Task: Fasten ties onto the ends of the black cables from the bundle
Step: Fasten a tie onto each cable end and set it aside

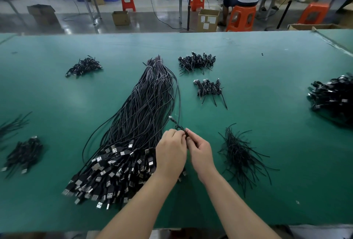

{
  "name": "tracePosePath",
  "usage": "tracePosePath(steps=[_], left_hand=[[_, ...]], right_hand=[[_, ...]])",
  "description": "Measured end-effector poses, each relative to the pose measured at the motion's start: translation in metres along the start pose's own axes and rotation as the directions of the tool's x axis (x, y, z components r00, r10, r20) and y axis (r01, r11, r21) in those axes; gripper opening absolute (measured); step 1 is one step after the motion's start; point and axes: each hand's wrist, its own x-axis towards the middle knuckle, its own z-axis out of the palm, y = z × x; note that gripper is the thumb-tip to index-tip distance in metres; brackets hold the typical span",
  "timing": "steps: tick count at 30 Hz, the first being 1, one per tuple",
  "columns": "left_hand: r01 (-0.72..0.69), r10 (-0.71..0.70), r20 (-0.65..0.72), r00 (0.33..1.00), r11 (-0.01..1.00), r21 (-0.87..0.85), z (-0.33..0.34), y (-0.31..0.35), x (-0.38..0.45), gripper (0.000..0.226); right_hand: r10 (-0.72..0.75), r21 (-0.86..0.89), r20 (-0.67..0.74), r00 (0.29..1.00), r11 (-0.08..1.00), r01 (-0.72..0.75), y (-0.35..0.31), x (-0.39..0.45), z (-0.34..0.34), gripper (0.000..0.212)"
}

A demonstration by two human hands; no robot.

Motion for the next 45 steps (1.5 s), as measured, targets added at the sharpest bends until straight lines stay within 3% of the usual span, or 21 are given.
tracePosePath(steps=[5,10,13,16,18,20,23,25,28,30,31,33,35,38,41,43,45], left_hand=[[0.159,-0.164,-0.016,0.986,0.971,-0.179,-0.008,0.007,0.010,0.014],[0.226,-0.234,-0.005,0.972,0.945,-0.238,-0.015,0.007,0.019,0.009],[0.261,-0.256,0.054,0.965,0.926,-0.272,-0.022,0.004,0.023,0.006],[0.359,-0.324,0.156,0.933,0.860,-0.361,-0.032,-0.003,0.033,0.007],[0.487,-0.418,0.249,0.873,0.731,-0.479,-0.038,-0.006,0.038,0.012],[0.586,-0.477,0.348,0.807,0.576,-0.570,-0.043,-0.006,0.040,0.016],[0.656,-0.464,0.473,0.749,0.420,-0.627,-0.046,-0.002,0.040,0.016],[0.664,-0.439,0.506,0.742,0.381,-0.644,-0.048,0.001,0.039,0.016],[0.647,-0.428,0.491,0.758,0.398,-0.651,-0.049,0.003,0.038,0.015],[0.607,-0.420,0.441,0.793,0.487,-0.628,-0.050,0.003,0.038,0.017],[0.559,-0.396,0.395,0.829,0.578,-0.594,-0.050,0.003,0.037,0.016],[0.379,-0.280,0.270,0.921,0.802,-0.462,-0.051,0.003,0.035,0.013],[0.153,-0.111,0.141,0.984,0.927,-0.342,-0.051,0.003,0.032,0.009],[-0.169,0.172,-0.009,0.985,0.961,-0.217,-0.051,0.001,0.029,0.009],[-0.502,0.506,-0.057,0.861,0.862,0.068,-0.048,-0.004,0.029,0.009],[-0.531,0.536,-0.066,0.842,0.844,0.075,-0.048,-0.008,0.029,0.008],[-0.373,0.369,-0.065,0.927,0.924,-0.081,-0.050,-0.009,0.030,0.008]], right_hand=[[-0.094,-0.023,-0.020,0.995,0.995,0.093,-0.016,-0.003,0.004,0.040],[-0.117,0.047,-0.003,0.993,0.992,0.117,-0.025,-0.004,0.006,0.040],[-0.056,0.215,0.046,0.997,0.976,0.045,-0.029,-0.003,0.002,0.038],[0.005,0.325,0.183,0.983,0.943,-0.065,-0.036,0.001,-0.014,0.039],[-0.049,0.258,0.247,0.968,0.966,-0.017,-0.040,0.003,-0.025,0.042],[-0.192,0.028,0.255,0.948,0.981,0.191,-0.044,0.005,-0.032,0.044],[-0.402,-0.243,0.311,0.861,0.843,0.481,-0.050,0.010,-0.034,0.045],[-0.439,-0.279,0.327,0.837,0.802,0.529,-0.056,0.013,-0.034,0.038],[-0.376,-0.341,0.277,0.884,0.822,0.457,-0.065,0.017,-0.031,0.024],[-0.271,-0.325,0.262,0.926,0.879,0.349,-0.070,0.022,-0.030,0.011],[-0.216,-0.311,0.273,0.938,0.903,0.298,-0.073,0.023,-0.031,0.007],[-0.129,-0.301,0.308,0.943,0.926,0.226,-0.078,0.026,-0.031,0.009],[-0.025,-0.269,0.333,0.943,0.955,0.121,-0.082,0.029,-0.032,0.018],[0.151,-0.179,0.381,0.912,0.980,-0.088,-0.088,0.034,-0.035,0.018],[0.290,-0.146,0.442,0.849,0.957,-0.251,-0.091,0.036,-0.038,0.016],[0.285,-0.120,0.480,0.830,0.958,-0.260,-0.091,0.035,-0.040,0.016],[0.193,-0.097,0.494,0.848,0.981,-0.167,-0.092,0.034,-0.040,0.014]])
